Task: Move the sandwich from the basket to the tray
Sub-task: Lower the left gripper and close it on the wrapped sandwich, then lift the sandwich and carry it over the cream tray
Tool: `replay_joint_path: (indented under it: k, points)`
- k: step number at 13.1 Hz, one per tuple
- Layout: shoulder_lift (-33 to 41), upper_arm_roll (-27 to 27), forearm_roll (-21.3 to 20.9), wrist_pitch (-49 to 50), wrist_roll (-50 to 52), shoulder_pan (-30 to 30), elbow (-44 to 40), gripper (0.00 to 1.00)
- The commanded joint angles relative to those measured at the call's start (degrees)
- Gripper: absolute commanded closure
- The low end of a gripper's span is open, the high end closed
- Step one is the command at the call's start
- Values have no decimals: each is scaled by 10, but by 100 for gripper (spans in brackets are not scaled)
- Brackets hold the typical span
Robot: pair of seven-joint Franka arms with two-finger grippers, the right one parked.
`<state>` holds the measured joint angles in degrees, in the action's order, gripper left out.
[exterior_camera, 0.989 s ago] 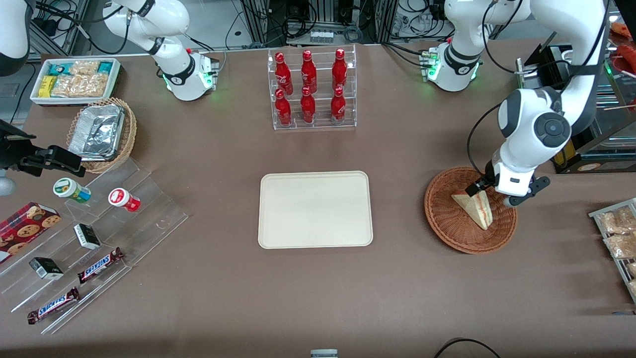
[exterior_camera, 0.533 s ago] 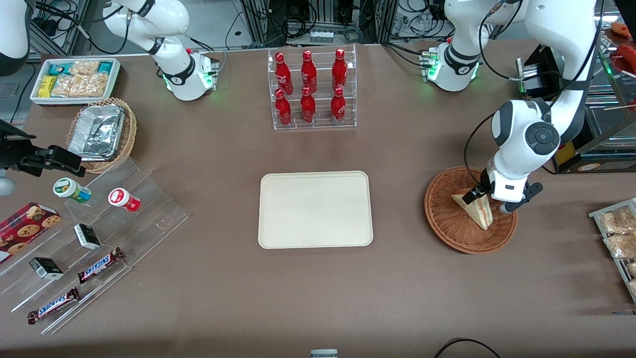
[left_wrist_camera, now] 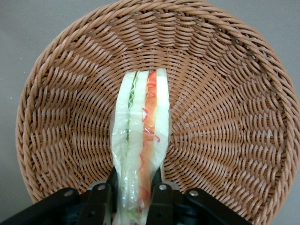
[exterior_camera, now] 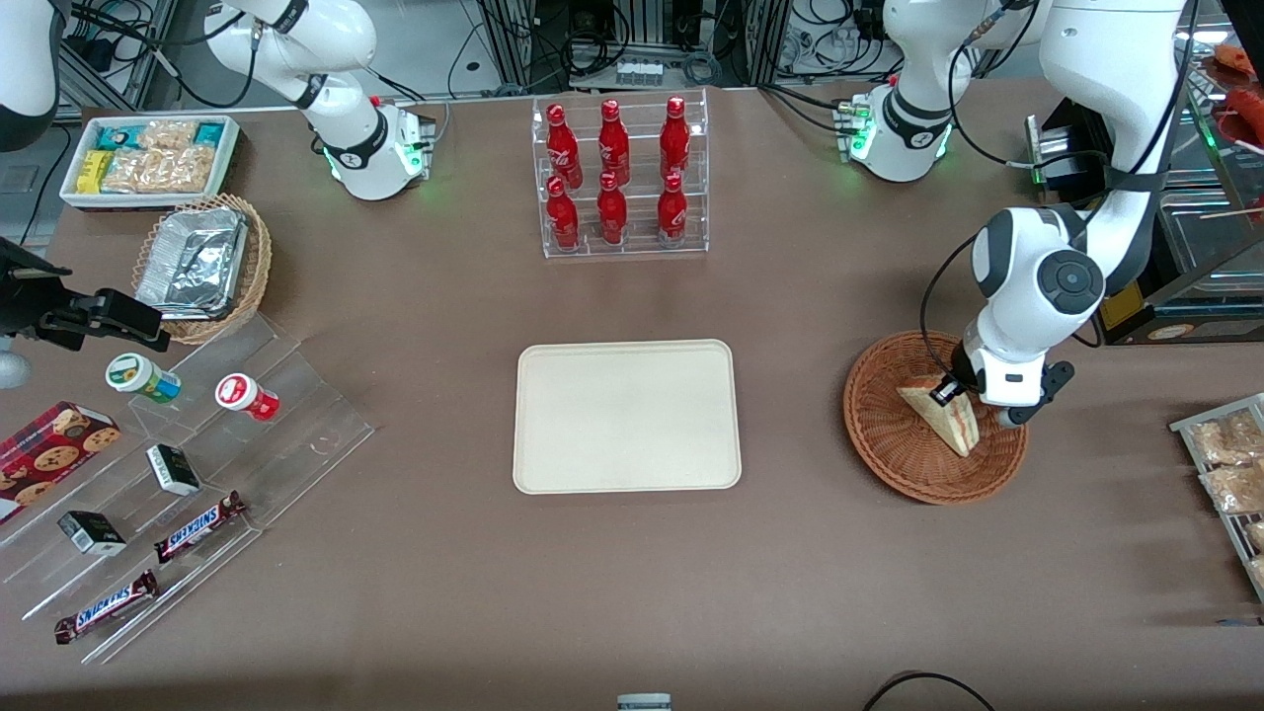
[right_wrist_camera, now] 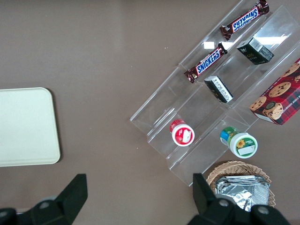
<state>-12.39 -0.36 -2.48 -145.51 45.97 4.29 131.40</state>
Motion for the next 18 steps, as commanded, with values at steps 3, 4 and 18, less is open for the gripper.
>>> replay_joint_path:
  k: [3,4,18]
  points:
    - [32,-3,-9,85,-31,7,-44,100]
    - [38,-4,-9,135,-55,9,-73,100]
    - [-103,-80,-22,261,-82,244,-319,100]
